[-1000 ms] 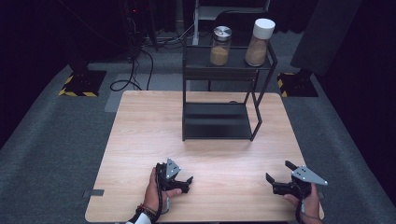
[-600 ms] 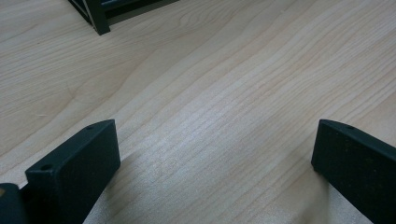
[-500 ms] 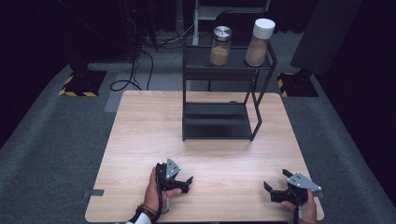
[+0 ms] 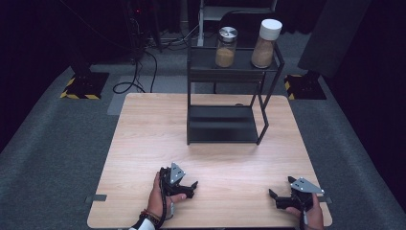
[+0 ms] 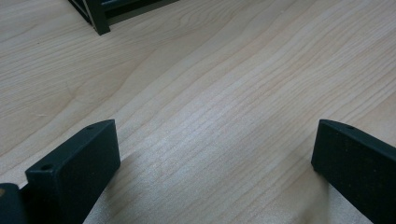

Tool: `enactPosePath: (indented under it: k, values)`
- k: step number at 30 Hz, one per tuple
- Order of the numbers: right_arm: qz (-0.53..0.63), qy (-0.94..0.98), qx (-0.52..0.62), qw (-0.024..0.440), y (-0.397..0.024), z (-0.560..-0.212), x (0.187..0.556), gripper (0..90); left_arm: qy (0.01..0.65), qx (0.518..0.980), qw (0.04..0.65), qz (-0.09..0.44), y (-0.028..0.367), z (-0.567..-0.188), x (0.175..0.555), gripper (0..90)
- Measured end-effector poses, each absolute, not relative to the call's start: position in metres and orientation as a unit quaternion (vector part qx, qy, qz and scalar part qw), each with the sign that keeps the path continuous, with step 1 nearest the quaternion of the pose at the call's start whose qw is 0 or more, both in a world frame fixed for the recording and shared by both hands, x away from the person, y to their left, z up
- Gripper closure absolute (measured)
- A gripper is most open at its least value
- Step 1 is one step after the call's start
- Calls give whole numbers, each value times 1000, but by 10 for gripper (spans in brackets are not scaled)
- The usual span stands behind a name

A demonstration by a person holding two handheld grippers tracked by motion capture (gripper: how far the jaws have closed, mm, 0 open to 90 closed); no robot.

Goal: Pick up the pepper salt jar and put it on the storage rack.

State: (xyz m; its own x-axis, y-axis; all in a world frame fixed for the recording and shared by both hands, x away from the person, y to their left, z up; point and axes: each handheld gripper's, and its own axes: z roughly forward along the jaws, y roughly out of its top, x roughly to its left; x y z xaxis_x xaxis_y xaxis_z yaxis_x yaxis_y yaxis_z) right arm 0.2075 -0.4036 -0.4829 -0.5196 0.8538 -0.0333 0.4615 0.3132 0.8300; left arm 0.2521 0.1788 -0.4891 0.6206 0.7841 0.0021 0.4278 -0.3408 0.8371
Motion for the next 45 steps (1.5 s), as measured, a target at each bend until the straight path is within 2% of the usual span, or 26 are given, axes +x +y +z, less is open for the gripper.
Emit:
enactPosePath:
  k: [45]
  values:
    - [401, 772, 433, 237, -403, -482, 211, 0, 385, 791, 427, 209, 178, -489, 251, 7]
